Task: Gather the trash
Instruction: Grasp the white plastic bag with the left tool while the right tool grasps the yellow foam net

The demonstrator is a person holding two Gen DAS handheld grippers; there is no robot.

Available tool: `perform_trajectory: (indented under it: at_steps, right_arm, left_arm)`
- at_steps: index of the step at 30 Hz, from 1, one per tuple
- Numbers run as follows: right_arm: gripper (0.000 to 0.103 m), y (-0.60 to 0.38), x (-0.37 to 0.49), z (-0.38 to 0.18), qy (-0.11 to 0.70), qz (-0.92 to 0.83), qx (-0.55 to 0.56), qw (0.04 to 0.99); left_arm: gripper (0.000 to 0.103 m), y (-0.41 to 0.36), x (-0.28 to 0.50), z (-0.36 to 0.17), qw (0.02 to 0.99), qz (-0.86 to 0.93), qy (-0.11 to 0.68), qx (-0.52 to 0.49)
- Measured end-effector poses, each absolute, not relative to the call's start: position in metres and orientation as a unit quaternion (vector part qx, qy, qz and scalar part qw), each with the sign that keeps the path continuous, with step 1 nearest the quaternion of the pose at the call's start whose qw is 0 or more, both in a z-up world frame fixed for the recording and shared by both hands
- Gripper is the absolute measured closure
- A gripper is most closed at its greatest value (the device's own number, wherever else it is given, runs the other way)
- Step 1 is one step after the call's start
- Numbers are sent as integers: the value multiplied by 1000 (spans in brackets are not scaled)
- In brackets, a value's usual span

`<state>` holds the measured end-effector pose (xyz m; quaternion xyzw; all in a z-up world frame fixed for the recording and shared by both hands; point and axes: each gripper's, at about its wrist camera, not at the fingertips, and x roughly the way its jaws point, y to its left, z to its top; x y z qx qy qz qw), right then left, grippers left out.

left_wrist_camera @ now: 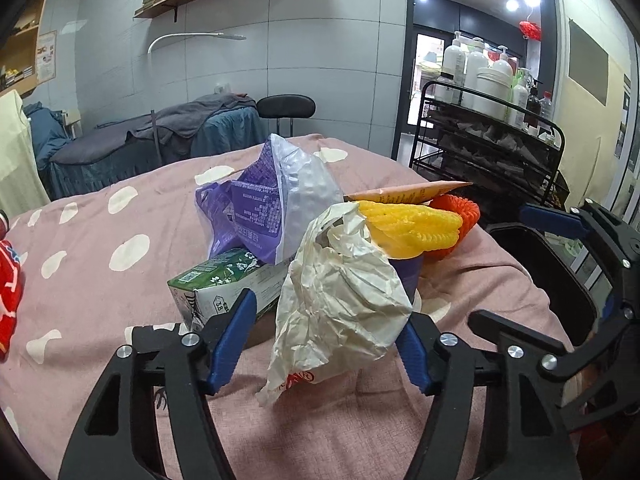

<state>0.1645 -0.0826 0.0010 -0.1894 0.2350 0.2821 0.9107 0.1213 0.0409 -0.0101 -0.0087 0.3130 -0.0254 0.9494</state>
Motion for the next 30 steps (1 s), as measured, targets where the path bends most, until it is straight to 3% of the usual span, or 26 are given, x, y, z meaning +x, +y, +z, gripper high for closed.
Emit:
perform_trajectory:
  at_steps: [3,9,11,15,17,30]
  right_arm:
    - [17,-67,183,1,235,292,-207,904]
    - [28,-52,209,-1,234,293,-228,898]
    - [36,-51,213,-2,238,299,-225,896]
    - [69,-47,220,-6,251,304,-223,892]
    - [78,-48,219,-6,251,304,-217,893]
    - [83,-93,167,28,215,307,-134,917]
  left_arm:
    - [53,42,123,-11,948,-16,317,-7]
    - [65,54,124,-13,944,-22,326,-40]
    - [68,58,124,-13,945,-19,325,-44]
    - [71,64,120,-10,946,-18,317,-67]
    - [72,64,116,-8,947,-17,313,-68]
    - [72,57,80,14,956,-30,279,-89]
